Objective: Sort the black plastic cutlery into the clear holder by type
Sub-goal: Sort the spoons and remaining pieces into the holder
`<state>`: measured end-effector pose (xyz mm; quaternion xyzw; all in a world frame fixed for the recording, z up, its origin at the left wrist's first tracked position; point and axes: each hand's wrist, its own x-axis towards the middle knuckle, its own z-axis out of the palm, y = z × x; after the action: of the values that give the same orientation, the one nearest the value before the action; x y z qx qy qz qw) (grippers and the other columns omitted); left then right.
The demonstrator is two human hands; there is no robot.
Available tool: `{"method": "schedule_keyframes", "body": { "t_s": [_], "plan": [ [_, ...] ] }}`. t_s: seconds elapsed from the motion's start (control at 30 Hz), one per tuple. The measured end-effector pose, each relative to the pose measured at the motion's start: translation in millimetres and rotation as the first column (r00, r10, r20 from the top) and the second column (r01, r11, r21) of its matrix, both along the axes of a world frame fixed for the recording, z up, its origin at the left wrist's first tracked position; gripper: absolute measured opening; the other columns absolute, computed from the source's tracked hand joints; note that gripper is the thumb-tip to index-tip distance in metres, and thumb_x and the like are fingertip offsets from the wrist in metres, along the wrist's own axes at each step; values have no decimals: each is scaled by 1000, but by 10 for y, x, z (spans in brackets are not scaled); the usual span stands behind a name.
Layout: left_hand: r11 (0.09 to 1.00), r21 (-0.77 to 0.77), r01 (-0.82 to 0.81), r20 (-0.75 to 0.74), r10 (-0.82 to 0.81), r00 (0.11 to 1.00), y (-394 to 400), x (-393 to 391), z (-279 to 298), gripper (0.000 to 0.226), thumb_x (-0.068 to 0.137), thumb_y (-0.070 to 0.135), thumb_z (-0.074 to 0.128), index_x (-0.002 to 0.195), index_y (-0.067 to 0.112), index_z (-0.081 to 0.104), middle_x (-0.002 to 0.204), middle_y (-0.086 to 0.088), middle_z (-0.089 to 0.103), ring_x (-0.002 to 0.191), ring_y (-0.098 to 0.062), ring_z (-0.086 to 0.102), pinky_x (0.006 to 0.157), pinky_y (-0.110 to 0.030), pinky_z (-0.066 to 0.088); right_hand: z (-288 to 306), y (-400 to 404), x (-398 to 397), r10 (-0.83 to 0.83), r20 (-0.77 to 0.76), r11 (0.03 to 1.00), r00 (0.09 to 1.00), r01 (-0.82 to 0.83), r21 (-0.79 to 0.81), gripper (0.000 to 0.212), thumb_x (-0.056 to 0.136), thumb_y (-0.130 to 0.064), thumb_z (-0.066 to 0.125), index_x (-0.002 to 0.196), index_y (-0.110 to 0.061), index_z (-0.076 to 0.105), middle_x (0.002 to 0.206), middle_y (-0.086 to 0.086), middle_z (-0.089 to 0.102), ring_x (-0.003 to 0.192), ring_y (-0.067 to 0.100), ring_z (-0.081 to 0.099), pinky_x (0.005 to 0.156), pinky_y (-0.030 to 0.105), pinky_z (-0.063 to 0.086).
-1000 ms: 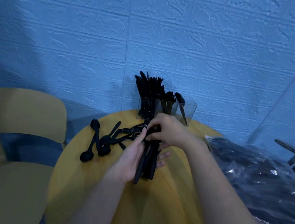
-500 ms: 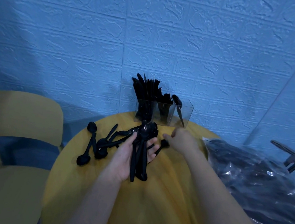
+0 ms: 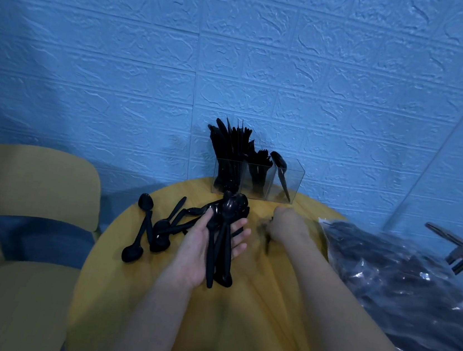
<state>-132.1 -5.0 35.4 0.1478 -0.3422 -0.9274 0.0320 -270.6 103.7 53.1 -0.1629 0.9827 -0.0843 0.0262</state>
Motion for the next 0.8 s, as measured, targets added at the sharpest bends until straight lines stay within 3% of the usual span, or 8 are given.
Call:
{"method": "schedule_keyframes", "body": {
  "t_s": [0.17, 0.23, 0.33, 0.43, 0.5, 0.57, 0.67, 0.8],
  "plan": [
    [998, 42, -53, 9, 53, 999, 11, -13, -1, 50, 99, 45, 35, 126, 9, 56, 108, -11, 71, 91, -23, 70, 76, -34, 57, 119, 183, -21, -22, -32, 956, 999, 12, -293, 21, 92, -18, 54, 107, -8, 64, 93, 12, 67, 84, 27, 64, 67, 34, 51],
    [997, 49, -66, 5, 66, 998, 18, -14, 6, 50, 99, 45, 35, 128, 8, 55, 109, -12, 71, 92, -23, 70, 75, -35, 58, 269, 217, 57, -7, -23, 862, 1000, -6, -506, 16, 89, -20, 56, 89, -9, 67, 80, 9, 69, 77, 27, 66, 67, 35, 51],
    [999, 25, -47, 16, 47, 999, 33, -14, 4, 50, 99, 47, 35, 128, 11, 55, 112, -11, 70, 100, -23, 68, 73, -33, 55, 486, 123, 286, 174, 135, 651, 975, -11, -759, 15, 89, -20, 58, 76, -15, 64, 78, 4, 73, 73, 19, 68, 66, 29, 50],
    [1000, -2, -10, -2, 10, 1000, 51, -9, -8, 50, 99, 49, 33, 123, 13, 59, 115, -10, 69, 104, -24, 66, 82, -36, 51, 456, -81, 428, 277, 127, 643, 953, -86, -761, 17, 89, -24, 62, 73, -19, 64, 76, -1, 67, 74, 13, 60, 65, 23, 42],
    [1000, 6, 10, -39, -9, 999, 60, -4, -2, 50, 98, 49, 33, 122, 13, 59, 114, -11, 68, 97, -25, 67, 78, -36, 51, 361, -198, 456, 260, 111, 669, 959, -96, -737, 12, 88, -27, 63, 79, -19, 66, 75, -5, 64, 68, 8, 59, 59, 19, 41],
    [1000, -1, 23, -45, -23, 999, 62, -10, -4, 53, 96, 50, 39, 120, 8, 60, 101, -11, 71, 82, -22, 67, 68, -33, 54, 263, -278, 468, 264, 85, 669, 961, -119, -734, 13, 88, -27, 63, 77, -20, 64, 74, -3, 65, 56, 6, 59, 51, 18, 42],
    [997, -63, 40, 13, -39, 999, 59, -33, -29, 52, 91, 52, 48, 104, 4, 63, 67, -4, 61, 57, -13, 52, 48, -22, 49, 145, -329, 433, 250, -33, 706, 968, -205, -678, 7, 86, -25, 66, 81, -21, 63, 99, 0, 55, 84, 10, 57, 71, 24, 49],
    [994, -85, 61, -41, -65, 997, 44, -75, -54, 36, 90, 43, 52, 94, 7, 54, 62, 2, 51, 46, -5, 39, 39, -16, 38, 201, -241, 375, 309, 87, 686, 947, -158, -710, 32, 86, -31, 67, 113, -19, 56, 116, 0, 53, 99, 13, 56, 66, 13, 44]
  ]
}}
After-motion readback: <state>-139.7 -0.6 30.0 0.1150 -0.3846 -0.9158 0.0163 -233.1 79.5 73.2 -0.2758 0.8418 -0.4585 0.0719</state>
